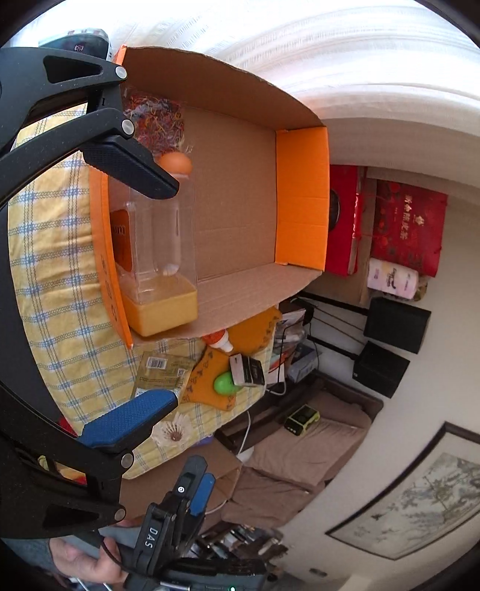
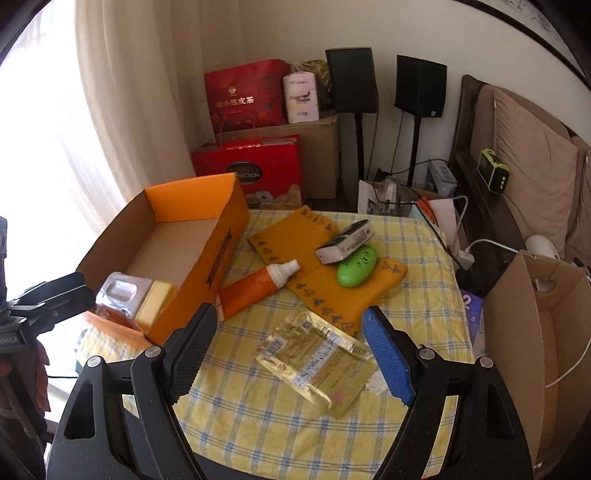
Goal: Organize objects
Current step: 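Withdraw both grippers from the box and move the right gripper toward the shuttlecock, then grasp the white shuttlecock by its base with the right gripper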
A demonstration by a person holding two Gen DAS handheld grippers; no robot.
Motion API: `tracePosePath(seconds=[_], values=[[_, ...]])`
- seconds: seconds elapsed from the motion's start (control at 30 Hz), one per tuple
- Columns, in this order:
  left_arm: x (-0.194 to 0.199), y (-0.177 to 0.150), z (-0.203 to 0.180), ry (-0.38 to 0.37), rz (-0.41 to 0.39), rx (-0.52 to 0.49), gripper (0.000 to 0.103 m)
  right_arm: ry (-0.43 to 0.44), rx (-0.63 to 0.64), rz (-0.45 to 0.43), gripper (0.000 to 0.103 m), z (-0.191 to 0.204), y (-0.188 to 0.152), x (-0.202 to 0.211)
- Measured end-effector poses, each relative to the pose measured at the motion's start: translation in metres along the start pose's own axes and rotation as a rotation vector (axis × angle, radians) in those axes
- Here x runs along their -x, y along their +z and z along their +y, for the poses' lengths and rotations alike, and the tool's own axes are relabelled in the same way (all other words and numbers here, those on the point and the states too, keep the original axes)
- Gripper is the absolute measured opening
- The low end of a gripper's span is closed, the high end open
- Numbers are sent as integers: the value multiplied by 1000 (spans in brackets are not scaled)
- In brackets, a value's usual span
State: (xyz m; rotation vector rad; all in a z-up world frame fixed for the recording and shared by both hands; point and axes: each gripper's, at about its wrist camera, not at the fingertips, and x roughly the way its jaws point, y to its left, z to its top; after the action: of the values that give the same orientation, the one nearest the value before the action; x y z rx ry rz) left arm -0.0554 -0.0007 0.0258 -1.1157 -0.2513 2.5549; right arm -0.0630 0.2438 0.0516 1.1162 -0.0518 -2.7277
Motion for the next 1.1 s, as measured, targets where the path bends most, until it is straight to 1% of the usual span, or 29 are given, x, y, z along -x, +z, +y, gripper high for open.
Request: tracePosePath(seconds=[0.2, 0.37, 0.67, 0.93, 1.1], values=[[-15, -3, -27, -22, 34, -39, 103, -27, -35, -1, 82, -20, -6, 8], [-23, -4, -46, -18, 46, -76, 103, -52, -56, 0, 82, -34, -11, 12], [-27, -1, -72, -12, 43, -109, 103, -99, -89, -10, 82, -57, -20, 20], [-38, -4, -98, -24, 57, -152, 103, -110, -120, -8, 83, -77, -26, 21], [-50, -8, -113, -41, 75, -181, 103, -117, -118, 7, 83, -89, -29, 16]])
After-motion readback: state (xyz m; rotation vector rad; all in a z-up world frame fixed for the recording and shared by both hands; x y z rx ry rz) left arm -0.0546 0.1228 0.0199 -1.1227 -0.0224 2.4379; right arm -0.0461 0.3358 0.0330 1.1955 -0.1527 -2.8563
